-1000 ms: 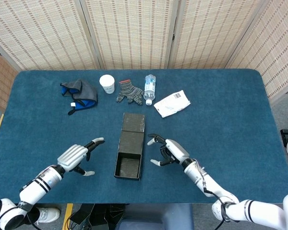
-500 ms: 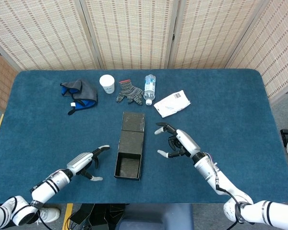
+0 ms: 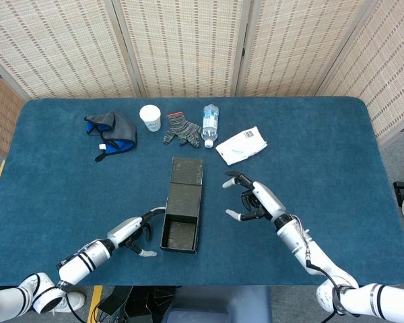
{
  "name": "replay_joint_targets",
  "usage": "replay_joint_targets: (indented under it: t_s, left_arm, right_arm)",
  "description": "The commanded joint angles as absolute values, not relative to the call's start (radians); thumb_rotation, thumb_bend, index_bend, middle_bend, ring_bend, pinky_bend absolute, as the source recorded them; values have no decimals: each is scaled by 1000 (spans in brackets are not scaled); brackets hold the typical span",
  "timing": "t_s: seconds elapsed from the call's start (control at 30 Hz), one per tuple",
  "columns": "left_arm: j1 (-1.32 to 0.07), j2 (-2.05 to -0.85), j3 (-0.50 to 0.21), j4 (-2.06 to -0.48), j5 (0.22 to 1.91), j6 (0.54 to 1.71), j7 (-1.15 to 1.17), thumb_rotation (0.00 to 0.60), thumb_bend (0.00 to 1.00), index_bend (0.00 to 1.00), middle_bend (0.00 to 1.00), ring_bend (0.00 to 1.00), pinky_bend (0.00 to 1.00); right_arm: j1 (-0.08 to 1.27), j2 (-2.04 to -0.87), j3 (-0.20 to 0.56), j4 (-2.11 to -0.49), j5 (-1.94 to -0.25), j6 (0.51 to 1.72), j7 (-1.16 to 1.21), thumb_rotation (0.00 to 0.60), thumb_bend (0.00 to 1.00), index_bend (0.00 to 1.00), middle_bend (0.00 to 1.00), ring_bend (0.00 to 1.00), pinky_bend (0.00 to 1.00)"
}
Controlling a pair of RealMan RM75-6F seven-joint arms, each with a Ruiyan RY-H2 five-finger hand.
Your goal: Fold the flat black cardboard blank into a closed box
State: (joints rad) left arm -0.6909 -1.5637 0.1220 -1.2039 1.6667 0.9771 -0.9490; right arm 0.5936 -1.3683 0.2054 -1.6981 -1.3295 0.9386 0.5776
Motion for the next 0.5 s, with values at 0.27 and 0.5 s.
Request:
replay_joint_targets:
  t_s: [0.27, 0.5]
  left_arm:
    - [-707, -1656, 124, -1112, 1683, 1003, -1047, 600, 112, 0, 0, 614, 876]
    - [-702, -1711, 126, -1050, 1687, 1037, -1110, 600, 112, 15, 6, 606, 885]
  right_arm:
    - [581, -1362, 206, -1691, -1325, 953, 591, 600, 229, 101, 279, 803, 1000]
    - [572, -1363, 202, -1680, -1325, 959, 605, 600, 229, 101, 279, 803, 1000]
